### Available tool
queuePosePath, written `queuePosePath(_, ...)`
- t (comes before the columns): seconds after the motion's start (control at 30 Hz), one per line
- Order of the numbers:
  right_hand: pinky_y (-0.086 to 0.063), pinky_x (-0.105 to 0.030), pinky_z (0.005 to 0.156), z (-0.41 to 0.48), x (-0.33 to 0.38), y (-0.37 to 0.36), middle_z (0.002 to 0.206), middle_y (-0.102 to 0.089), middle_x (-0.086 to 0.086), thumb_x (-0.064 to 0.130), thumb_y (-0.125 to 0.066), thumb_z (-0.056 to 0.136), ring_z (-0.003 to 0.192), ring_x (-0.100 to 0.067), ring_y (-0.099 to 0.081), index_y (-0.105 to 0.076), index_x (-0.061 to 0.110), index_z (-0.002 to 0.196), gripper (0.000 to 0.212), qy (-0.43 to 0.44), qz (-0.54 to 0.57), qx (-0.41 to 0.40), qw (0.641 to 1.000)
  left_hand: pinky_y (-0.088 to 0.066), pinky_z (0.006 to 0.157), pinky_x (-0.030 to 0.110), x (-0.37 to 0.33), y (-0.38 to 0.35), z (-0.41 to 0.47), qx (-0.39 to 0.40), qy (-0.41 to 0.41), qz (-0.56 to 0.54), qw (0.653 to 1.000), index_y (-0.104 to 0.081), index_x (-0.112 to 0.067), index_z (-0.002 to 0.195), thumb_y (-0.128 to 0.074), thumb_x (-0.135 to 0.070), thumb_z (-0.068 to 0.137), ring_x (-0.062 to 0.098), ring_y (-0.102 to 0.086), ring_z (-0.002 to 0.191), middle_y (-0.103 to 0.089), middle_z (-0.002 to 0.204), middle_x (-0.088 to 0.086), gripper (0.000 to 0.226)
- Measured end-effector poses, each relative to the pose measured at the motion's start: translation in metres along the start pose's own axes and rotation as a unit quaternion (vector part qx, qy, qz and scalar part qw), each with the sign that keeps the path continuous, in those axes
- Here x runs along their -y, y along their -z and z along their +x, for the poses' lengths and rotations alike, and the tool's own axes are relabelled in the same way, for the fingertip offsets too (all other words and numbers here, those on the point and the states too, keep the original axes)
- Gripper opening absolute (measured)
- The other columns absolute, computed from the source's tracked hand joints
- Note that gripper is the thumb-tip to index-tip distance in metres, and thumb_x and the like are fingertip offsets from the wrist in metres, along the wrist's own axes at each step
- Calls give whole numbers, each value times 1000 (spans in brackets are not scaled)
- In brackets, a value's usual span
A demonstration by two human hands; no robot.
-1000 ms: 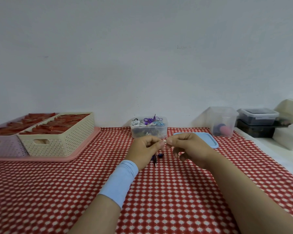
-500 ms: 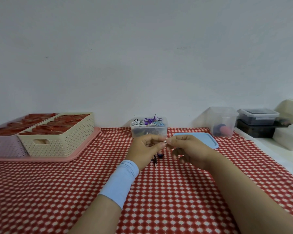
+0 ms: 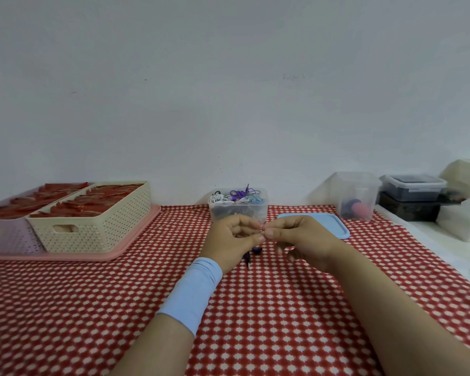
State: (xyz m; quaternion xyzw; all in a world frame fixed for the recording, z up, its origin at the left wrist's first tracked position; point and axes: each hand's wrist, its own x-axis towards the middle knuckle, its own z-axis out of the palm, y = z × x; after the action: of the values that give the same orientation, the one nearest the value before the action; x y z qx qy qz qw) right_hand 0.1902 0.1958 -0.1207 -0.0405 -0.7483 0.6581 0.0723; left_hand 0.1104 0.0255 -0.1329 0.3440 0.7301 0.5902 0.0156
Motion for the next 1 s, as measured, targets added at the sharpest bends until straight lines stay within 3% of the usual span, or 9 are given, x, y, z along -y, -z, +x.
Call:
queuePosePath(0.1, -41, -24, 49, 1, -2, 1, 89, -75, -7, 20, -74, 88, 60, -14, -59, -78, 10, 95, 13, -6, 6, -19, 1000, -51, 75, 12, -3, 2, 2, 9, 6, 14, 1000, -69, -22, 97, -80, -12, 79, 3, -71, 83, -77, 85, -7, 24)
queuePosePath(0.2, -42, -23, 46, 3, -2, 4, 94, -76, -7, 19, -71, 91, 62, -13, -61, -76, 10, 95, 11, -6, 26, -66, 997, -47, 87, 20, 6, 5, 9, -9, 1, 114, 993, -68, -33, 103, -71, -24, 88, -3, -65, 91, -74, 92, -15, 18)
queuePosePath(0.33, -42, -22, 44, 6, -7, 6, 94, -78, -7, 17, -70, 93, 56, -12, -61, -74, 11, 100, 11, -11, 36, -97, 995, -37, 109, 38, 18, 2, 18, 43, -21, 400, 915, -65, -45, 119, -56, -44, 95, 13, -51, 117, -64, 125, -11, 26)
queuePosePath(0.4, -42, -21, 44, 7, -8, 6, 95, -78, -7, 17, -70, 93, 55, -11, -60, -75, 12, 101, 11, -18, 30, -101, 994, -28, 112, 41, 17, -1, 20, 85, -16, 462, 883, -67, -45, 117, -54, -51, 93, 18, -44, 125, -62, 129, -10, 28)
queuePosePath(0.5, -42, -21, 45, 6, -9, 6, 95, -78, -6, 18, -70, 93, 56, -10, -60, -76, 12, 100, 11, -18, 11, -99, 995, -25, 113, 39, 10, -6, 21, 100, -12, 485, 869, -70, -44, 113, -60, -48, 90, 19, -43, 126, -62, 128, -7, 25)
queuePosePath(0.7, -40, -20, 42, 6, -10, 6, 91, -78, -4, 15, -66, 96, 54, -10, -59, -76, 15, 102, 11, -15, 23, -85, 996, -39, 106, 36, 14, -13, 21, 71, -11, 436, 897, -72, -36, 108, -59, -40, 94, 13, -59, 108, -70, 111, -14, 20)
queuePosePath(0.83, -40, -21, 43, 5, -7, 7, 93, -78, -6, 14, -65, 96, 55, -10, -59, -77, 14, 100, 13, -14, 43, -76, 996, -49, 95, 29, 11, -12, 19, 4, 28, 184, 982, -70, -27, 113, -51, -24, 100, 9, -62, 99, -69, 111, -8, 23)
queuePosePath(0.93, -41, -21, 43, 3, -4, 8, 98, -78, -9, 12, -65, 96, 56, -11, -58, -76, 8, 101, 13, -14, 54, -73, 996, -51, 86, 23, 4, -11, 12, -5, 44, 46, 998, -70, -28, 109, -50, -19, 101, 6, -61, 88, -70, 104, -7, 23)
queuePosePath(1.0, -40, -20, 43, 3, -4, 7, 99, -78, -10, 13, -65, 95, 57, -11, -58, -76, 8, 101, 13, -14, 60, -69, 996, -51, 89, 25, 4, -7, 8, 1, 50, -4, 999, -72, -33, 103, -52, -20, 101, 3, -61, 84, -73, 99, -9, 24)
